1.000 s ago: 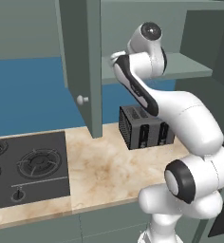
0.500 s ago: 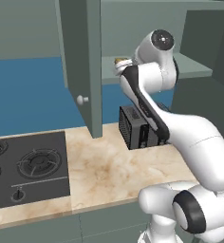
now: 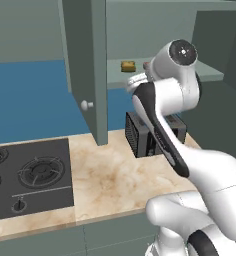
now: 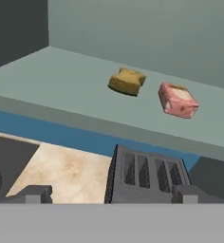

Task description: Pick up the bar soap and sponge from the sink, and place them back in the cabinet, and close the cabinet doors.

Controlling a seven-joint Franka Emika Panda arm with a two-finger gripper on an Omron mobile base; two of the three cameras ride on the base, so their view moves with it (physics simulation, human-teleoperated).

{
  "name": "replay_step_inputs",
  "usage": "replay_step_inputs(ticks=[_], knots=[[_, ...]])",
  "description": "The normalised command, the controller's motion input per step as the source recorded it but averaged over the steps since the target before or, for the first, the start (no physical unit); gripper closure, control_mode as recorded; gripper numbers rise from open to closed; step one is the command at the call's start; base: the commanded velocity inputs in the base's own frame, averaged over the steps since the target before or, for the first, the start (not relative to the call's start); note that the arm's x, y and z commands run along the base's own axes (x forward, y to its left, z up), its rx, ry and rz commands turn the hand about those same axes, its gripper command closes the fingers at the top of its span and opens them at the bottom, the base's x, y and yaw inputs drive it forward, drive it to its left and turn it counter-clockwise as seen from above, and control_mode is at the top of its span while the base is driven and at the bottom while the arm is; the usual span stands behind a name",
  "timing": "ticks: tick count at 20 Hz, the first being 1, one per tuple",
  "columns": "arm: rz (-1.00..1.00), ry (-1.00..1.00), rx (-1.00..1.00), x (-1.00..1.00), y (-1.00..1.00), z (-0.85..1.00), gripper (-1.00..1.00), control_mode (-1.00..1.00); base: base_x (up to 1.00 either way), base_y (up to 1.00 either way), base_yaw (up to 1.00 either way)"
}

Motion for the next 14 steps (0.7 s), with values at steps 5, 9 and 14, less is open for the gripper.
replay_step_inputs(ticks=[5, 9, 14], knots=[[0.06, 0.0, -0.09, -0.81, -0.04, 0.0, -1.0, -1.0, 0.0, 0.0, 0.0], [0.08, 0.0, -0.06, -0.77, -0.1, 0.01, -1.0, -1.0, 0.0, 0.0, 0.0], [0.09, 0.0, -0.07, -0.72, -0.01, 0.0, -1.0, -1.0, 0.0, 0.0, 0.0]])
